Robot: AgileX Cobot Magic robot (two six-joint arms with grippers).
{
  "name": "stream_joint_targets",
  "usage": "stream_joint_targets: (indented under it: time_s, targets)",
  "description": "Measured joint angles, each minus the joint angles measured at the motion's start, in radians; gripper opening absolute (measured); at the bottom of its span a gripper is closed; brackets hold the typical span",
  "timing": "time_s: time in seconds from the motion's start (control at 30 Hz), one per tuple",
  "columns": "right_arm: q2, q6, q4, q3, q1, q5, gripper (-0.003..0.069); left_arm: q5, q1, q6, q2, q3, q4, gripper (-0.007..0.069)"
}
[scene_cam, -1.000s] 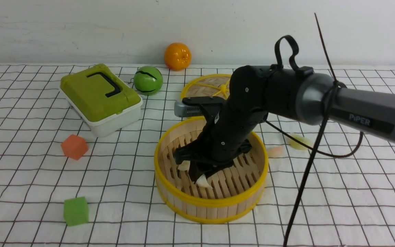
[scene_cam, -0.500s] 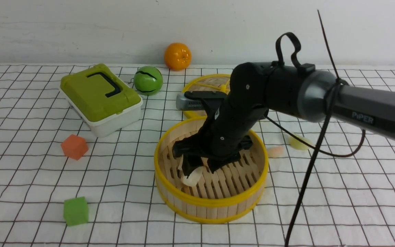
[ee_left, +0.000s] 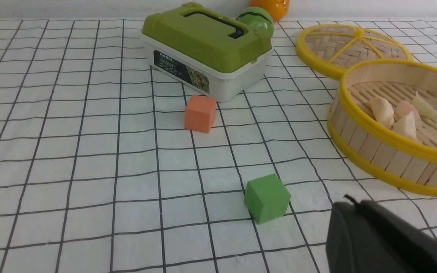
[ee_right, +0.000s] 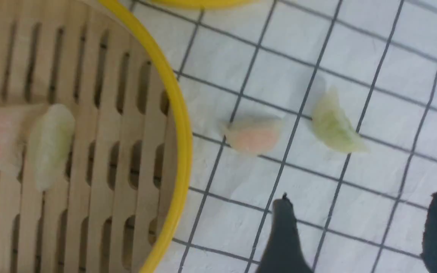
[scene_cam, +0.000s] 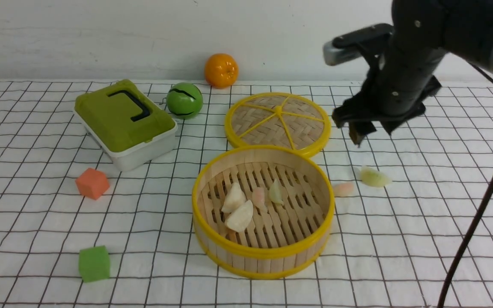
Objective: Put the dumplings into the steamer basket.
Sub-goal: Use the right arm to grab a dumpling
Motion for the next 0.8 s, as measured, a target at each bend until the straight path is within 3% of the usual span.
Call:
stream_joint_targets:
  time_s: [0.07, 0.2, 0.23, 0.27, 0.3, 0.37, 0.43, 0.53, 0.8]
  targets:
    - [0.028, -0.035, 0.07, 0.0, -0.03, 0.01, 0.0457, 0.0, 0.0, 0.0, 0.0, 0.0, 0.0, -0.0012]
    - [0.082, -0.194, 0.383, 0.001, -0.057, 0.059, 0.0354, 0.0, 0.0, 0.0, 0.0, 0.0, 0.0, -0.0012]
    - [0.082, -0.201, 0.395, 0.001, -0.057, 0.061, 0.0354, 0.0, 0.0, 0.0, 0.0, 0.0, 0.0, -0.0012]
    - [0.08, -0.261, 0.481, 0.001, -0.038, 0.078, 0.0273, 0.0, 0.0, 0.0, 0.0, 0.0, 0.0, -0.0012]
    - [0.078, -0.268, 0.499, 0.001, -0.032, 0.081, 0.0263, 0.0, 0.0, 0.0, 0.0, 0.0, 0.0, -0.0012]
    - [0.078, -0.336, 0.56, 0.001, 0.012, 0.092, 0.0134, 0.0, 0.0, -0.003, 0.0, 0.0, 0.0, -0.0012]
    - [0.08, -0.365, 0.571, 0.001, 0.065, 0.094, 0.0025, 0.001, 0.0, -0.003, 0.0, 0.0, 0.001, -0.0012]
    - [0.097, -0.384, 0.554, 0.001, 0.123, 0.072, -0.0018, 0.001, 0.0, -0.003, 0.0, 0.0, 0.001, -0.0012]
    - [0.174, -0.376, 0.371, 0.001, 0.222, -0.066, -0.0018, 0.005, 0.0, -0.003, 0.0, 0.0, 0.001, -0.0012]
